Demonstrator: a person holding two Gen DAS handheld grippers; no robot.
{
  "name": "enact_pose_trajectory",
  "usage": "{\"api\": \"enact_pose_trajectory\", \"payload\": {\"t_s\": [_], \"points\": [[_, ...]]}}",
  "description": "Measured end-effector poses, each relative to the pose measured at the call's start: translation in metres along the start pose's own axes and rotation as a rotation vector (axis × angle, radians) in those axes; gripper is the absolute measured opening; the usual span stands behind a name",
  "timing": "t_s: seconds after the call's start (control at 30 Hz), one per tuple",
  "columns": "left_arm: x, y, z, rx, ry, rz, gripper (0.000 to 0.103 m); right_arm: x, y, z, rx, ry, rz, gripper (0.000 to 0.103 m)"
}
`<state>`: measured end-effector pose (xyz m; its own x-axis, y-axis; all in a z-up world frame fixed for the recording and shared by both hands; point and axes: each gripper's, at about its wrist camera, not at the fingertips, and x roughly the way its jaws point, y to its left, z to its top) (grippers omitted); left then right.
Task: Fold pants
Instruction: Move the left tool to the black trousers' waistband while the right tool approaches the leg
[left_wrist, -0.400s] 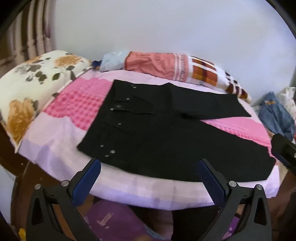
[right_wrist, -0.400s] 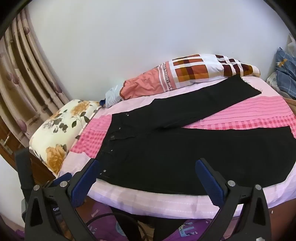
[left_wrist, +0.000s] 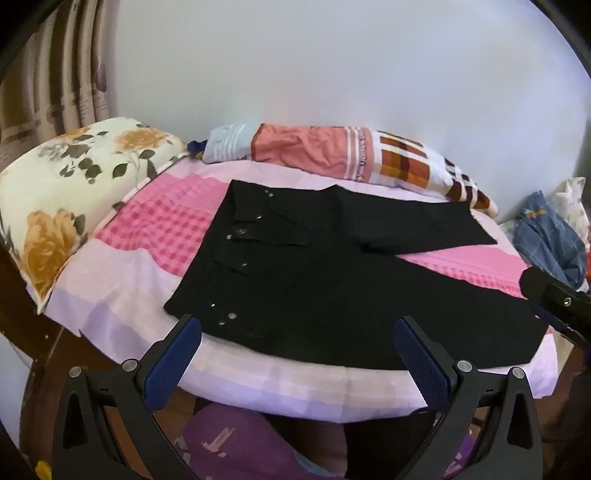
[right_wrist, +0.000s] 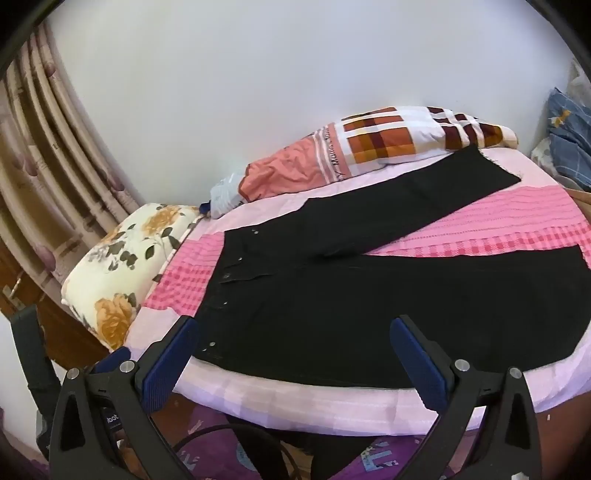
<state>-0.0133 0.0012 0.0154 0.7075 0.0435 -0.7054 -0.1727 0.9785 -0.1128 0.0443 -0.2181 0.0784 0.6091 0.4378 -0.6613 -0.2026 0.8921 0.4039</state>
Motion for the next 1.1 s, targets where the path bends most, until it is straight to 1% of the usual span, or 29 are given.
{"api": "enact_pose_trajectory", "payload": {"t_s": [0.1, 0.17, 0.23, 0.27, 0.33, 0.43, 0.53, 0.6, 0.67, 0.77, 0.9, 1.1], "points": [[0.009, -0.002, 0.005, 0.000, 0.024, -0.021, 0.103, 0.009, 0.003, 0.000, -0.013, 0.042, 0.045, 0.103], [0.008, 0.008, -0.002, -0.001, 0.028, -0.023, 0.103, 0.015, 0.002, 0.000, -0.005, 0.071, 0.051, 0.103], [0.012, 0.012, -0.002, -0.017, 0.035, -0.024, 0.103, 0.015, 0.000, 0.000, 0.008, 0.063, 0.055, 0.103], [0.014, 0.016, -0.001, -0.028, 0.032, -0.030, 0.103, 0.015, -0.001, 0.000, 0.017, 0.054, 0.071, 0.103], [0.017, 0.019, 0.004, -0.030, 0.014, -0.030, 0.103, 0.016, 0.000, 0.000, 0.022, 0.050, 0.084, 0.103], [0.023, 0.021, 0.012, -0.018, 0.000, -0.025, 0.103, 0.026, 0.004, 0.001, 0.014, 0.090, 0.070, 0.103], [0.042, 0.018, 0.022, 0.032, 0.022, -0.018, 0.103, 0.035, 0.010, 0.005, -0.014, 0.115, 0.074, 0.103], [0.052, 0.015, 0.028, 0.059, 0.018, 0.009, 0.103, 0.039, 0.015, 0.009, -0.046, 0.123, 0.075, 0.103], [0.062, 0.014, 0.035, 0.088, 0.004, 0.034, 0.103, 0.043, 0.022, 0.016, -0.086, 0.125, 0.043, 0.103], [0.073, 0.016, 0.049, 0.109, -0.007, 0.033, 0.103, 0.055, 0.026, 0.026, -0.116, 0.151, 0.024, 0.103], [0.088, 0.023, 0.062, 0.112, -0.007, 0.047, 0.103, 0.069, 0.025, 0.039, -0.104, 0.171, 0.044, 0.103], [0.112, 0.040, 0.078, 0.087, 0.007, 0.075, 0.103, 0.089, 0.032, 0.052, -0.125, 0.178, 0.027, 0.103]]}}
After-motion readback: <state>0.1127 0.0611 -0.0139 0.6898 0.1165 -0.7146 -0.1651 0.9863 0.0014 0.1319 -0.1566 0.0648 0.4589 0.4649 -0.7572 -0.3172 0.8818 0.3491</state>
